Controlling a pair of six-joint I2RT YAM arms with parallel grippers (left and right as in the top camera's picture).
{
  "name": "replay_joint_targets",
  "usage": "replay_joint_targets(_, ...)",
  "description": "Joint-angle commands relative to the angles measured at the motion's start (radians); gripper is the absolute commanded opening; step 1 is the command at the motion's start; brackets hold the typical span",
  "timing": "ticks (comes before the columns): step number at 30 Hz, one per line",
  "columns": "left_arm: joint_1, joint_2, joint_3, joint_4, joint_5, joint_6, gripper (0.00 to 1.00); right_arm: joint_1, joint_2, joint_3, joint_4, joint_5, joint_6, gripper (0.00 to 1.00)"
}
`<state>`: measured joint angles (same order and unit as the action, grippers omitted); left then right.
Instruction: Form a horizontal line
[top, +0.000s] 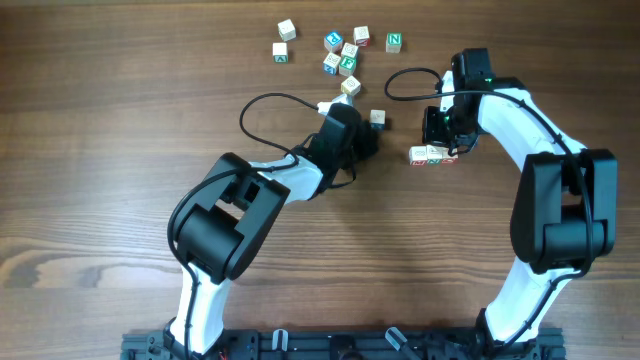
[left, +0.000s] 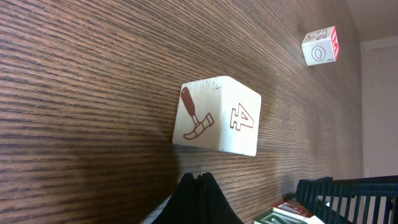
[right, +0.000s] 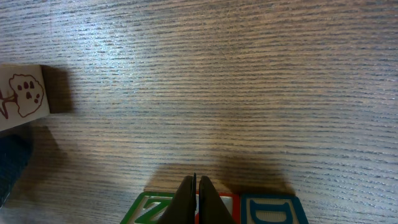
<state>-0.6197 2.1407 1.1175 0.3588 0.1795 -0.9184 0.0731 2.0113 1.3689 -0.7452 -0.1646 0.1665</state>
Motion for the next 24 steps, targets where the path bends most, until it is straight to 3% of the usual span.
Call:
replay_joint_targets(1,-0.002,-0.029,-0.003,0.002,-0.017,0.026,0.04,0.002,0.014,0.017,-0.005,-0.019,-0.01,0.05)
replay_joint_targets(18,-0.002,-0.029,-0.003,0.002,-0.017,0.026,0.04,0.002,0.014,0.017,0.028,-0.015,-0.01,0.05)
replay_joint_targets(24,-0.002,-0.029,-0.003,0.002,-0.017,0.026,0.04,0.002,0.014,0.017,0.074,0.14,-0.01,0.05)
